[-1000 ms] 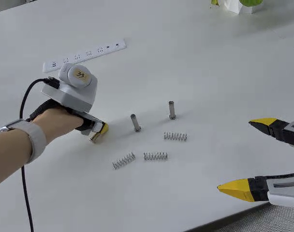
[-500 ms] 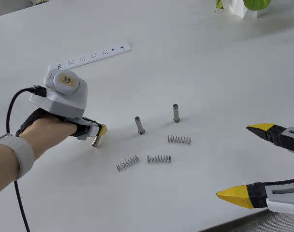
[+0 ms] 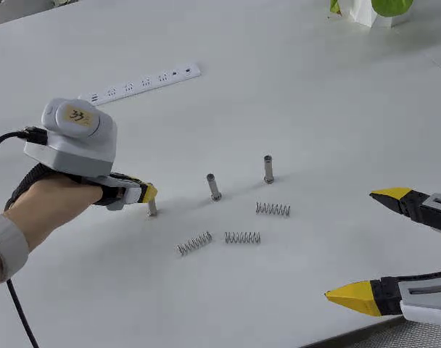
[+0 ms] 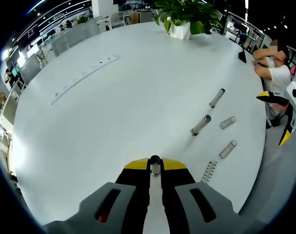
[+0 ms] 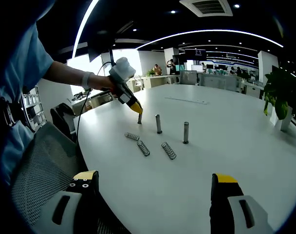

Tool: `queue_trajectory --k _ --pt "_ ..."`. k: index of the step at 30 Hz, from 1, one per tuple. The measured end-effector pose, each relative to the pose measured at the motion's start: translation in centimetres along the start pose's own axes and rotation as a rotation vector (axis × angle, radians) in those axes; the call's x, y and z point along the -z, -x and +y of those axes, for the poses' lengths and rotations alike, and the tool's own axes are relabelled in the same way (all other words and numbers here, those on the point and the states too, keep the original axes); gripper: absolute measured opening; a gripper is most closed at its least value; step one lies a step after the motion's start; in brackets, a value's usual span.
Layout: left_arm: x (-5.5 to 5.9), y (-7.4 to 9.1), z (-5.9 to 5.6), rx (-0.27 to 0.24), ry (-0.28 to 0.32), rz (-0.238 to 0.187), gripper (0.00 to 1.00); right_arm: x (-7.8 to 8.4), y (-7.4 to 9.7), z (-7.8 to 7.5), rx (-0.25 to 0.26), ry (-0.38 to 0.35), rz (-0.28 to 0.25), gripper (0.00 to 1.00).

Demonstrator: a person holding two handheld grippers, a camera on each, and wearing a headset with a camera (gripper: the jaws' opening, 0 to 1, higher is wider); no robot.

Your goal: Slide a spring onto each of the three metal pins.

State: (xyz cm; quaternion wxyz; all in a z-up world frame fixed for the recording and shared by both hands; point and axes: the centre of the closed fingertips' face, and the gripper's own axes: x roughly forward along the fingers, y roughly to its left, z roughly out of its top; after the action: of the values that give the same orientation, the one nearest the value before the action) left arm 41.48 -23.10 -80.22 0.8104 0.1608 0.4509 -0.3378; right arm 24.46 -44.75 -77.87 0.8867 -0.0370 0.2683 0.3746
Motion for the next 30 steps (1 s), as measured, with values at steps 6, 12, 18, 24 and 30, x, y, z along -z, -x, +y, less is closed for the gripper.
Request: queue_trajectory --k 6,12,18,24,30 --pt "0.7 0.2 -0.6 0.003 -0.016 0.009 0.04 -0.2 0.0 0.1 -0.001 0.001 -0.002 0.95" --pt "0.8 0.5 -0.8 0.005 -0.016 -0.004 0.04 -0.2 0.1 0.2 -0.003 0.003 0.001 0.95" --pt "0.9 0.6 -1.0 -0.004 -0.028 -0.024 0.04 -0.3 0.1 0.2 -0.003 0.004 0.001 0.95" --pt "0.7 0.5 -1.0 -0.014 -0.060 -0.040 0.05 -0.3 0.1 0.2 -0.003 0.003 0.003 0.95" --pt "0.7 0.6 -1.0 -0.014 -0.059 -0.047 0.05 -0.3 0.0 0.3 -0.005 0.003 0.004 0.95"
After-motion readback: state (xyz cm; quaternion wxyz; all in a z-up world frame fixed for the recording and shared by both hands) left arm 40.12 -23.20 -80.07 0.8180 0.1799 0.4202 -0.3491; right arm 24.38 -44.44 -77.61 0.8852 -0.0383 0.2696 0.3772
